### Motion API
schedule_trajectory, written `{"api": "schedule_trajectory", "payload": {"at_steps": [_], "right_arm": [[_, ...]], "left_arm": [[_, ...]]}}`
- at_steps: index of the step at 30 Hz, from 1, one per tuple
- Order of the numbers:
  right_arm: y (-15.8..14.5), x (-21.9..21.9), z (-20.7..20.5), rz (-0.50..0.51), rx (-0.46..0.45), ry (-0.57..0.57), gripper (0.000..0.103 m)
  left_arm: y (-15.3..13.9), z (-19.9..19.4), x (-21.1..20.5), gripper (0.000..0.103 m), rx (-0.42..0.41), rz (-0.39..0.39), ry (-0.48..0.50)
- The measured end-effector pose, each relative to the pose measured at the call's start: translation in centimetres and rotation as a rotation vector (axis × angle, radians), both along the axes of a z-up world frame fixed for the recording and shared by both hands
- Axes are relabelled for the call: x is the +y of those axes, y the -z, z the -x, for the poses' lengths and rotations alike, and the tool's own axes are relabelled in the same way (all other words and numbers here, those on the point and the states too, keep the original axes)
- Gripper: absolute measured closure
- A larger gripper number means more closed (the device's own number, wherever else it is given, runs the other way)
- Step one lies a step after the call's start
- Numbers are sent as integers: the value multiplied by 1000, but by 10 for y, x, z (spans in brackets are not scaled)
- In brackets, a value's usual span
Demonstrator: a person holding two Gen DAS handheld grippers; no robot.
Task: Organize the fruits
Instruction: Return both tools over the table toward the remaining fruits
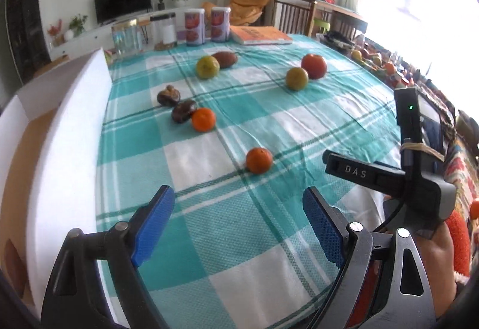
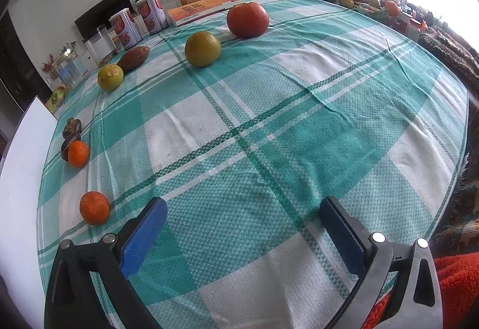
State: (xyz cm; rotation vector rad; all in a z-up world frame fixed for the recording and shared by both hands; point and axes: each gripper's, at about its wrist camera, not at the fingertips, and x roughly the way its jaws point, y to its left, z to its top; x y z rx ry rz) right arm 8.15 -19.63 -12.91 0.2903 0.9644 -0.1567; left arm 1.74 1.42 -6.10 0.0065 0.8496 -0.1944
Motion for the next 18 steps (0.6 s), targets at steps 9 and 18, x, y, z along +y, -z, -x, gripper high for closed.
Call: {"api": "schedule_trajectory", "payload": {"at_steps": [9, 18], "right_arm": [[0, 0, -1, 0, 0, -2, 0], [0, -2, 0, -14, -5, 0, 0]], "left_arm": [[56, -7, 4, 14, 54, -118, -66], [60, -9, 16, 11, 34, -72, -86]]}}
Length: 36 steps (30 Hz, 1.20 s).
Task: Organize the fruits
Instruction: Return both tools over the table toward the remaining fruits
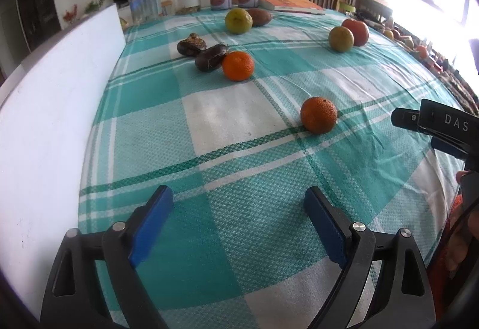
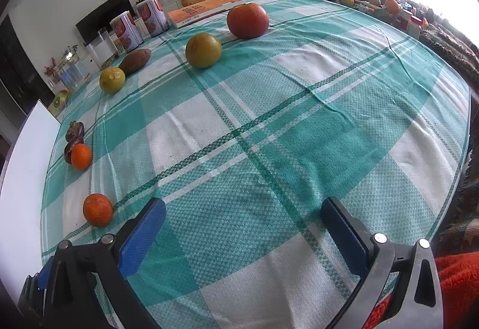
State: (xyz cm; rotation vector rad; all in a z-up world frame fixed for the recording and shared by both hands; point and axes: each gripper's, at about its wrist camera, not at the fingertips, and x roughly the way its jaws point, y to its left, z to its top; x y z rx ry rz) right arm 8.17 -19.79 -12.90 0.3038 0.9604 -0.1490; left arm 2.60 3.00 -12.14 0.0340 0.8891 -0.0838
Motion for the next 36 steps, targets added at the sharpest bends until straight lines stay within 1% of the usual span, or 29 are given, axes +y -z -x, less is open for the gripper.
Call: {"api": "schedule_trajectory", "payload": {"at_steps": [18, 27, 36], "right_arm": [[0, 0, 0, -1, 4, 0, 0], [-1, -5, 1, -41, 6, 7, 0], [-1, -1, 2, -14, 3, 3, 0]], "left_arm": [[2, -1, -1, 10, -10, -8, -4], [2, -1, -1, 10, -11, -8, -4], [2, 0, -1, 9, -11, -8, -3]]}}
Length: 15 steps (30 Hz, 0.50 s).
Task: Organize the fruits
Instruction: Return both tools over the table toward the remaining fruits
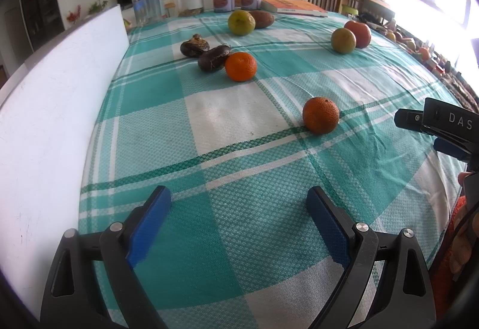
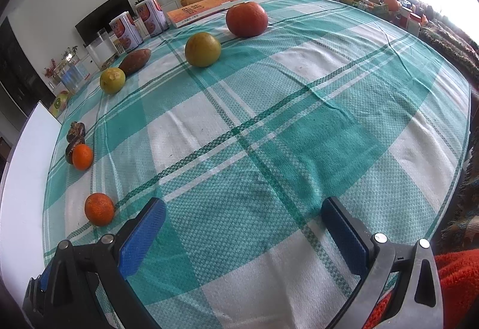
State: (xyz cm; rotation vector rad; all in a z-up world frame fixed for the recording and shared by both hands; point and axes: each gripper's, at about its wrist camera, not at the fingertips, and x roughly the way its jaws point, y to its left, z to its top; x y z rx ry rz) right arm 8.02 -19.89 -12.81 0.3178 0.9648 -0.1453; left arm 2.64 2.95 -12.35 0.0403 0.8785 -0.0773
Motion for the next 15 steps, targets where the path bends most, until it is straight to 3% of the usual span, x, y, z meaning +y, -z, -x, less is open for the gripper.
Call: {"api": "schedule_trajectory", "payload": {"at_steps": [15], "right_arm": [[-1, -4, -2, -28, 14, -1, 0]], "left_arm": [[0, 0, 0, 9, -1, 0, 0]]}}
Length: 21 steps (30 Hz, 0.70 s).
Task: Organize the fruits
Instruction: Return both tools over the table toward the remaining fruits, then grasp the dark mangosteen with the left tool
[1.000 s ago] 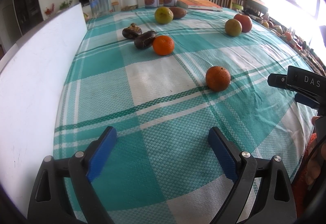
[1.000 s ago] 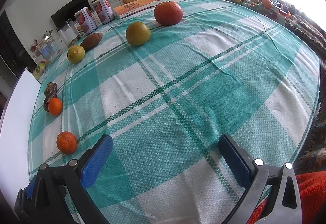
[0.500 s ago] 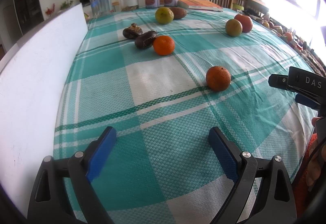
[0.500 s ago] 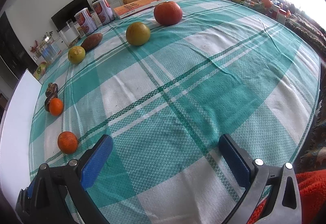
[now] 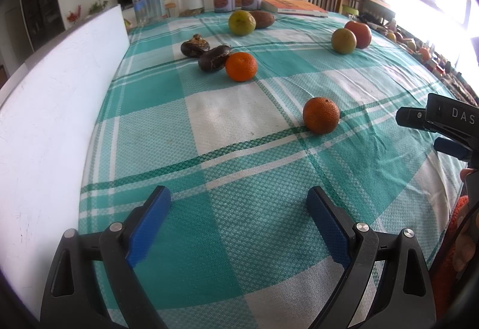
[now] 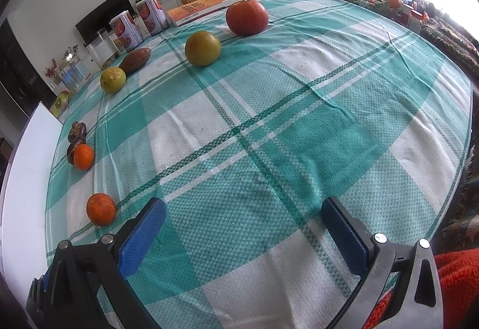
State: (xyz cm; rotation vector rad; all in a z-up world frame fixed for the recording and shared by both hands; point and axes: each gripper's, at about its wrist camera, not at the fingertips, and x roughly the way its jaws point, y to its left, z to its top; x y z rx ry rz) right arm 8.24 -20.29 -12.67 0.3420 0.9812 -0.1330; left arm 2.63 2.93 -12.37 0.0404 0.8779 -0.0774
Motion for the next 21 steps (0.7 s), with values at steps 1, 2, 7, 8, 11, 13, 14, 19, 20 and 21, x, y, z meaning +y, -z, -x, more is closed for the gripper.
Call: {"api": "schedule_trajectory", "payload": {"at_steps": [1, 2, 7, 8, 11, 13, 14, 19, 20, 21], "right_arm": [[0, -1, 0, -6, -2, 0, 0], [0, -2, 0, -10, -4, -1, 0], [1, -1, 1, -11, -14, 1, 0], [1, -1, 2, -13, -16, 2, 0], [1, -1, 3, -16, -20, 4, 0], [0, -6, 5, -46, -34, 11, 0], [-1, -10, 6, -78, -48, 19, 0], [-1, -36, 18, -276, -127, 72, 0], [-1, -37, 19, -289, -131, 74, 0], [-2, -36, 19, -289, -131, 73, 0]], "left_arm": [[0, 0, 0, 9, 0, 0, 0], [0, 0, 0, 9, 0, 0, 0], [0, 0, 0, 9, 0, 0, 0], [0, 0, 0, 9, 0, 0, 1], [0, 0, 0, 9, 0, 1, 1], [0, 0, 1, 8, 5, 7, 5], [0, -1, 1, 7, 11, 11, 13], [-6, -2, 14, 8, 52, 57, 37], [-10, -1, 19, 8, 49, 85, 22], [-15, 0, 23, 8, 34, 120, 13]]}}
